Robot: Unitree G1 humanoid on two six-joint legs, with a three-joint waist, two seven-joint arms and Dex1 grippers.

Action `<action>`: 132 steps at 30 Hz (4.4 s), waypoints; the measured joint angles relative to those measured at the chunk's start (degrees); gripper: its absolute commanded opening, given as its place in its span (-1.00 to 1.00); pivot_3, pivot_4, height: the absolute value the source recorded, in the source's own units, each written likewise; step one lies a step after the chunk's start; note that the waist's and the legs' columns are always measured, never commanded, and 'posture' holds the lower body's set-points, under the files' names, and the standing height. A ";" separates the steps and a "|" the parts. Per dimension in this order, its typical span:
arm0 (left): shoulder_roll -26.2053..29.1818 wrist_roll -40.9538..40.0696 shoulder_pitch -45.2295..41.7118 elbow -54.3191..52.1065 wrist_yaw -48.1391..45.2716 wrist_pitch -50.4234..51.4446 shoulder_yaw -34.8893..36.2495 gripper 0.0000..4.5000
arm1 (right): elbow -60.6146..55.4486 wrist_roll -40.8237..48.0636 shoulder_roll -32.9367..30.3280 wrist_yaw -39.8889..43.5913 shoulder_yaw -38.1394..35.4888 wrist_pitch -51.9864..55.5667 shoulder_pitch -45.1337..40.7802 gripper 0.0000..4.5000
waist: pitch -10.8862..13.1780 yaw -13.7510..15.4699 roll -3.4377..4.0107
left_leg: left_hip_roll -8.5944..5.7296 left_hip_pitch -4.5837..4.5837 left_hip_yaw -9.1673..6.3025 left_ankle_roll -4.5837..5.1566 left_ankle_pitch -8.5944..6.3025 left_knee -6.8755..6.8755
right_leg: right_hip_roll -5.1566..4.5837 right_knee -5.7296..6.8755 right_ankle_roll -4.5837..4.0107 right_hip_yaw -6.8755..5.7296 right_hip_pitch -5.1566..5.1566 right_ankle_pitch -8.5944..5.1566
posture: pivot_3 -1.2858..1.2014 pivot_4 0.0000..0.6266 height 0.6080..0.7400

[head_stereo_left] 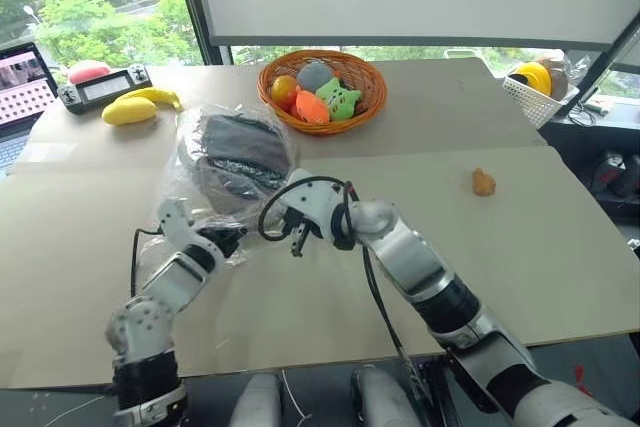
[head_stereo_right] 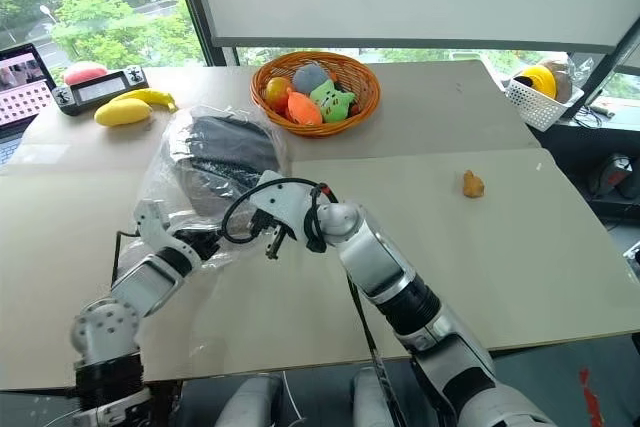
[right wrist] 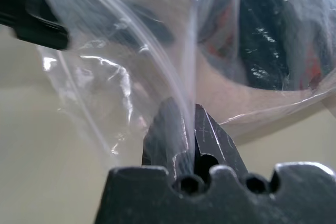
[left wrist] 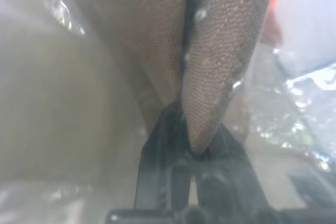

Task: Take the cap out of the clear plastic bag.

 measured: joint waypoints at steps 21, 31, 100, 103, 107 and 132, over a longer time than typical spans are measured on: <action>4.21 -40.39 7.11 0.54 24.44 -7.35 -0.50 -0.99 | -0.05 -0.05 -0.40 -1.87 -0.02 -0.44 0.00 -1.00 | 0.00 0.37 0.00 | 0.02 0.02 0.00 -0.14 0.08 -0.04 | 0.03 -0.02 -0.07 0.01 -0.01 0.03 | 0.03 -0.52 1.00; -2.24 -31.60 -7.05 0.98 29.77 -23.21 -3.23 -0.99 | -0.19 -0.27 -0.77 -2.57 0.02 0.63 0.27 -1.00 | -0.02 1.37 -0.04 | 0.00 -0.14 0.00 -0.29 0.17 -0.06 | 0.02 -0.20 -0.04 0.01 -0.04 0.08 | 0.03 -0.52 1.00; 62.63 -42.20 23.24 -0.49 -33.98 19.37 -6.03 -0.99 | 4.38 0.30 1.31 -5.67 -2.47 -1.58 -0.65 -1.00 | 0.09 -0.15 0.08 | 0.17 -0.14 0.08 -0.31 0.16 -0.43 | 0.11 -0.18 -0.20 -0.05 -0.33 -0.09 | 0.03 -0.52 1.00; 66.83 -41.06 18.65 1.14 -39.42 23.98 -6.02 -0.99 | 4.50 0.27 1.20 -5.67 -2.49 -1.79 -0.69 -1.00 | 0.11 -0.17 0.06 | 0.17 -0.12 0.08 -0.31 0.16 -0.53 | 0.11 -0.17 -0.22 -0.05 -0.35 -0.11 | 0.03 -0.52 1.00; 70.97 -40.73 7.19 3.49 -48.74 29.53 -8.64 -0.99 | 5.62 -0.07 0.62 -6.03 -2.75 -2.06 -1.21 -1.00 | 0.17 -0.17 0.00 | 0.15 -0.11 0.09 -0.31 0.17 -0.60 | 0.10 -0.19 -0.21 -0.06 -0.35 -0.13 | 0.03 -0.52 1.00; 50.89 -12.18 43.85 -14.96 -74.03 24.04 6.01 -0.99 | 7.91 -0.91 0.94 -5.61 -3.35 -3.25 -1.62 -1.00 | 0.69 -1.53 -0.57 | 0.84 -0.29 0.50 -0.66 0.36 -0.86 | 0.59 -0.05 -0.71 0.05 -1.03 0.03 | 0.03 -0.52 1.00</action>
